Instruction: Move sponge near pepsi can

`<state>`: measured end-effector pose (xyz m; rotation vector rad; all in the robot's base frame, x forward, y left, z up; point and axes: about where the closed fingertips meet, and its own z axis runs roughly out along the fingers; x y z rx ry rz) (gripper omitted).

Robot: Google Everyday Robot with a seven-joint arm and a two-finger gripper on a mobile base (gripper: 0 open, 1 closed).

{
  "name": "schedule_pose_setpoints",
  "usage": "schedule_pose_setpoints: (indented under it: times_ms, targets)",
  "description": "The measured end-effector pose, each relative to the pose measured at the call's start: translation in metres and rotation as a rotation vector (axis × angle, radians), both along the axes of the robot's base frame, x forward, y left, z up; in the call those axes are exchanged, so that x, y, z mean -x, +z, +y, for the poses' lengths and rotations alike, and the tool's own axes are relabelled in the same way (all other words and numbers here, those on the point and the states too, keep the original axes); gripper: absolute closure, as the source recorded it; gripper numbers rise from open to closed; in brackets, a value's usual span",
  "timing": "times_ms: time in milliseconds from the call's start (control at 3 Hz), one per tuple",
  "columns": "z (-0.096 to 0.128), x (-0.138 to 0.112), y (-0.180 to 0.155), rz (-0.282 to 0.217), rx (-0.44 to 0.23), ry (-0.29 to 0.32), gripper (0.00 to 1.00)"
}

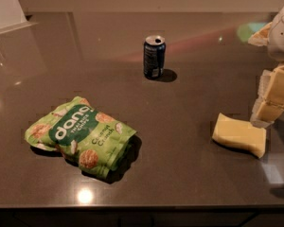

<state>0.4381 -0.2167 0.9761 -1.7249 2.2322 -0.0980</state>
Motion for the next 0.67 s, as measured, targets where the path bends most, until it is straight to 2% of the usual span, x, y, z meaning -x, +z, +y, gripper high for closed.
schedule_pose_setpoints:
  times_ms: [667]
  targets:
    - [0.004,0.005,-0.0038,-0.004,-0.014,0.003,0.0]
